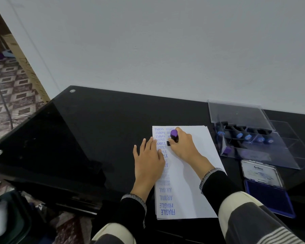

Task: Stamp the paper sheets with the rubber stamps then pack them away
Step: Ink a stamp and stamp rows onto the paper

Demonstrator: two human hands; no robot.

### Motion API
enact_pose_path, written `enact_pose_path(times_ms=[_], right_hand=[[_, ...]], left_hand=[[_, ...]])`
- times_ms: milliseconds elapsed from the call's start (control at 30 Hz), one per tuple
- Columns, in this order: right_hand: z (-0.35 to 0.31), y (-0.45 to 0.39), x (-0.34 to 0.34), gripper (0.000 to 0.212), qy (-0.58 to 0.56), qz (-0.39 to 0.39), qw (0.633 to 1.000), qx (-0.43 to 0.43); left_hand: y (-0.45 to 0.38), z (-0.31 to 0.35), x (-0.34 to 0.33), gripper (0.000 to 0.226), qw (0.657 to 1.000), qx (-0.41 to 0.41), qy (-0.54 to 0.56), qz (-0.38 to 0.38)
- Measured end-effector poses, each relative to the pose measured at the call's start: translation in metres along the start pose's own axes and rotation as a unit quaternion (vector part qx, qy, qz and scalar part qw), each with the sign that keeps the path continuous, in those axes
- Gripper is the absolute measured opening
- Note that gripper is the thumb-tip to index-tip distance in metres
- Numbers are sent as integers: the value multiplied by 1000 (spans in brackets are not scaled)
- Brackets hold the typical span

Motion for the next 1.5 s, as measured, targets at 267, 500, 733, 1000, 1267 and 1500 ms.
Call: enact_pose_path(times_ms=[267,500,733,1000,1267,1500], right_hand=[[-1,1,2,18,-14,-11,1000,-9],[17,-2,29,12,-224,78,959,-156],[35,12,53,12,-441,157,850,-243],[39,34,52,12,-532,160,785,-275],[38,38,52,5,-461,167,838,-239],[40,60,67,14,-226,133,959,-107]], left_hand=[[-2,0,0,50,1000,3,0,3],[-2,0,1,49,1000,4,9,10],[-2,-2,-1,48,1000,7,13,15],[-3,-2,-2,47,1000,5,10,17],[-3,-2,-4,48,1000,3,6,19],[-3,-1,-1,38,999,-13,26,27]])
Point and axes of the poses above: each hand's wrist, its own y-axis away from the middle knuckle, its own x-axis out of the back of the hand, z = x × y, the point moved 3 cm from there along -y, towards the middle knuckle, and after that the axes turned 5 degrees about z, right-handed, at the moved point
